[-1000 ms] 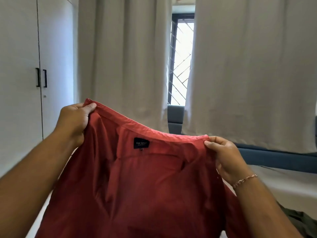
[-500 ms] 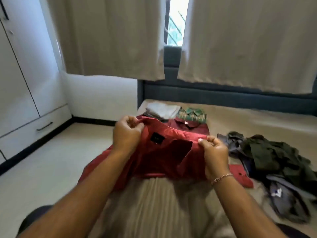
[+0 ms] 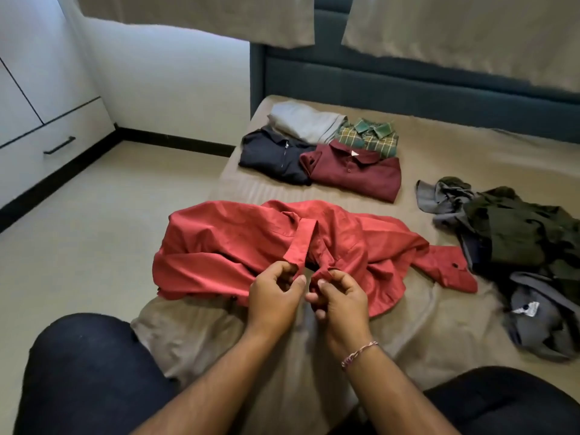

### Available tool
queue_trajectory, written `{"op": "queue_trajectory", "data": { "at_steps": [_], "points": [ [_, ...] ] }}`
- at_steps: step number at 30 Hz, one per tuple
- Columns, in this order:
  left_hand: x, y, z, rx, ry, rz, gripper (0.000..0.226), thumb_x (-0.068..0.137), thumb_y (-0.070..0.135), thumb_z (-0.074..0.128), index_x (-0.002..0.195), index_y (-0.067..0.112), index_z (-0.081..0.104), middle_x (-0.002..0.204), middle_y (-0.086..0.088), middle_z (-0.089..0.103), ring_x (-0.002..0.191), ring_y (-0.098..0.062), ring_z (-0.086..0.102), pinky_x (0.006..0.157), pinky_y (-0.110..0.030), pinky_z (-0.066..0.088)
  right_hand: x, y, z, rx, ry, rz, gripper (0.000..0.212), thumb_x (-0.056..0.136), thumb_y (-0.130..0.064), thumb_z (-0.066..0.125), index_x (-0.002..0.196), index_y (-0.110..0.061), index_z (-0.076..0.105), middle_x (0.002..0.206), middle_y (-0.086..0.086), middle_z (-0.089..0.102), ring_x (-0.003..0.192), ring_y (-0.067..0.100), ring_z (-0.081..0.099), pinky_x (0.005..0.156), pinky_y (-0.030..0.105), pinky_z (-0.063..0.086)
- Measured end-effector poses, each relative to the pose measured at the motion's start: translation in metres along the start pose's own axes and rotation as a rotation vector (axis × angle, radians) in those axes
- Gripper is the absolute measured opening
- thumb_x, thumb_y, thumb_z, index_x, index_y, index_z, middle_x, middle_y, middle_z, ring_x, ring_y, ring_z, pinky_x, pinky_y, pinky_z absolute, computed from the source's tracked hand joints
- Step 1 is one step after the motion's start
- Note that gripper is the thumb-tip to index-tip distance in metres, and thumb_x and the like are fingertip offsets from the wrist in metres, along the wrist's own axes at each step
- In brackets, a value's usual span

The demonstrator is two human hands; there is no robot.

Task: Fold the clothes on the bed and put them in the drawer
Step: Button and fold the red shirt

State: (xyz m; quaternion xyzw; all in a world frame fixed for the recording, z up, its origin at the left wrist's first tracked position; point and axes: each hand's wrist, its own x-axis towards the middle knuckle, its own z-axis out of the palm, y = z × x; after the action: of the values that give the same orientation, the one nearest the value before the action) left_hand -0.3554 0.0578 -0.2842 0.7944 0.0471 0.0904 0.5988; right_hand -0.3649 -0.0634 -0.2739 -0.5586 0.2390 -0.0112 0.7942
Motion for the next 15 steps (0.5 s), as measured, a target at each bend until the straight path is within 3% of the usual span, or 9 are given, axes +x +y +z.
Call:
{"op": "queue_trajectory", "data": {
  "at_steps": [2,5,10,12,15],
  "points": [
    [-0.002,0.011,-0.004,-0.119,-0.082,-0.072,0.015,0.09,0.012,0.07,0.09,0.026,0.074,0.083,0.018,0.077,0.076,0.004,0.068,0.072,-0.013,0.051,-0.009,-0.005,0.004,0.064,-0.033,0.009,0.017,0.098,0.005,0.058,0.099,-0.011,0.062,0.08,0.011,0.07,0.061,0.017,0.07,0.045,0.022,0.052],
    [0.0,0.017,-0.007,-0.183,-0.124,-0.079,0.025,0.082,0.022,0.058,0.095,0.028,0.079,0.1,0.005,0.079,0.096,-0.006,0.072,0.087,-0.02,0.055,-0.014,-0.011,0.012,0.09,-0.041,-0.004,0.015,0.098,0.002,0.061,0.091,-0.011,0.062,0.079,0.009,0.072,0.066,0.019,0.073,0.057,0.026,0.06],
    [-0.001,0.011,-0.008,-0.171,-0.091,-0.085,0.01,0.082,0.032,0.074,0.09,0.027,0.076,0.092,0.0,0.077,0.083,-0.019,0.075,0.079,-0.043,0.063,-0.012,-0.009,0.013,-0.014,-0.036,-0.102,0.007,0.096,0.001,0.066,0.09,-0.002,0.065,0.079,0.014,0.07,0.073,0.026,0.068,0.061,0.03,0.06],
    [0.004,0.007,-0.008,-0.159,-0.073,-0.099,0.006,0.082,0.028,0.079,0.086,0.024,0.075,0.088,-0.001,0.077,0.08,-0.017,0.075,0.076,-0.039,0.062,-0.003,-0.006,0.013,-0.067,-0.015,-0.133,0.008,0.094,0.002,0.068,0.088,-0.003,0.066,0.076,0.014,0.069,0.073,0.029,0.066,0.063,0.033,0.061],
    [0.015,0.005,-0.013,-0.106,0.012,-0.114,0.013,0.085,0.01,0.084,0.08,0.02,0.076,0.079,0.005,0.077,0.071,-0.004,0.072,0.069,-0.023,0.056,0.004,-0.003,0.013,-0.181,0.008,-0.287,0.011,0.092,0.003,0.072,0.085,-0.003,0.067,0.076,0.012,0.073,0.072,0.026,0.069,0.072,0.039,0.061]
  ]
}}
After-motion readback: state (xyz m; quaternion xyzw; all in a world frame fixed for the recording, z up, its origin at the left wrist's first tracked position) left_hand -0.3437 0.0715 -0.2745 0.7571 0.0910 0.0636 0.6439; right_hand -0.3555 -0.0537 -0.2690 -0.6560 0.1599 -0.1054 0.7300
